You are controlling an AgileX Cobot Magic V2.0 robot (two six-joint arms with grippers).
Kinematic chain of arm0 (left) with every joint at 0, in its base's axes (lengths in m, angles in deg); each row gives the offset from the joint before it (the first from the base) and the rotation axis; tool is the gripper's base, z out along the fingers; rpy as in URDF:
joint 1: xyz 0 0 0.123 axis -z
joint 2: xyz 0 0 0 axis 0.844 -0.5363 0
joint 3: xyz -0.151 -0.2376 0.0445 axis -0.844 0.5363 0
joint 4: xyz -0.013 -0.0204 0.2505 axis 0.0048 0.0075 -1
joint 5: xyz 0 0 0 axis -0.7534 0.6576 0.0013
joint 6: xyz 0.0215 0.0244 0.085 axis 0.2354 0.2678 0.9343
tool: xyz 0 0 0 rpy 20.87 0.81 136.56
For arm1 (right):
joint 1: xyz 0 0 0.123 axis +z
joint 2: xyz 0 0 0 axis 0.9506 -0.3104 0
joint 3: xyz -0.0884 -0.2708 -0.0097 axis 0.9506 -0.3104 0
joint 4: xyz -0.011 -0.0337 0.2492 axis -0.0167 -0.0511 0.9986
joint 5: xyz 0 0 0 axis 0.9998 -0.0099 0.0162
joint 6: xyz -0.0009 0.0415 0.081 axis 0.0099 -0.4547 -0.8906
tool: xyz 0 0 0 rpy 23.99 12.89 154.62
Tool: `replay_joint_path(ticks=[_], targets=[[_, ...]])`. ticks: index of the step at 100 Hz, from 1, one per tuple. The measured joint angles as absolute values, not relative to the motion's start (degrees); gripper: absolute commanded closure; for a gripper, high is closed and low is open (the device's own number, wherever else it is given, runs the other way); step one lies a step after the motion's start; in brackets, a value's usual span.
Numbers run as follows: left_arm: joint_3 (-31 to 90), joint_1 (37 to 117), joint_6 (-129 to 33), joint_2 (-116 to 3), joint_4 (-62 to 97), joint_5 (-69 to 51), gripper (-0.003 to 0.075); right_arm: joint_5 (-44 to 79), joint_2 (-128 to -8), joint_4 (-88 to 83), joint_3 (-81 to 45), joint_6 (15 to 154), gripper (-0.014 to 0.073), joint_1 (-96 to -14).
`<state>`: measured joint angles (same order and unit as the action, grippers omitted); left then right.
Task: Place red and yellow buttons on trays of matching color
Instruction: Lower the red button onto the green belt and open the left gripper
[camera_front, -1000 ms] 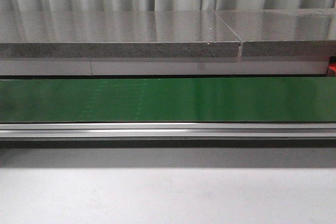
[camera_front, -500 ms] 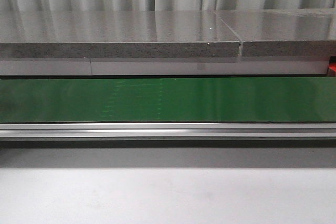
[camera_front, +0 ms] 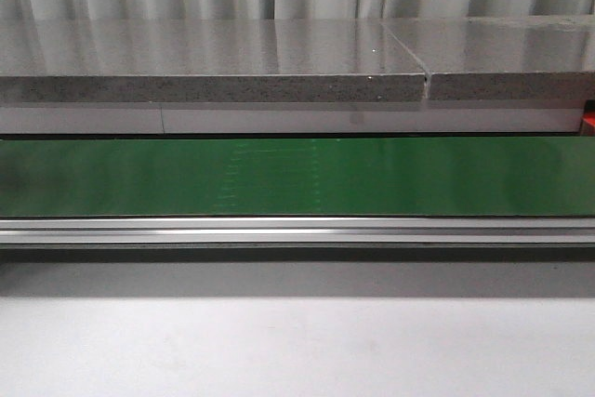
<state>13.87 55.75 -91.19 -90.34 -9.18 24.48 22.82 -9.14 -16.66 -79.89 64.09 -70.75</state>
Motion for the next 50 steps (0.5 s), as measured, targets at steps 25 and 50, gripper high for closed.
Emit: replay_joint_path(ticks=[25, 50], targets=[[10.73, 55.75, -91.98, -86.9, -7.45, 25.03, 0.0217, 22.82, -9.14, -16.66, -79.89, 64.09, 0.066, -70.75], [12.22, 50.58, -92.79, -82.2, -7.12, 27.15, 0.0217, 22.82, -9.14, -16.66, -79.89, 64.09, 0.066, -70.75]])
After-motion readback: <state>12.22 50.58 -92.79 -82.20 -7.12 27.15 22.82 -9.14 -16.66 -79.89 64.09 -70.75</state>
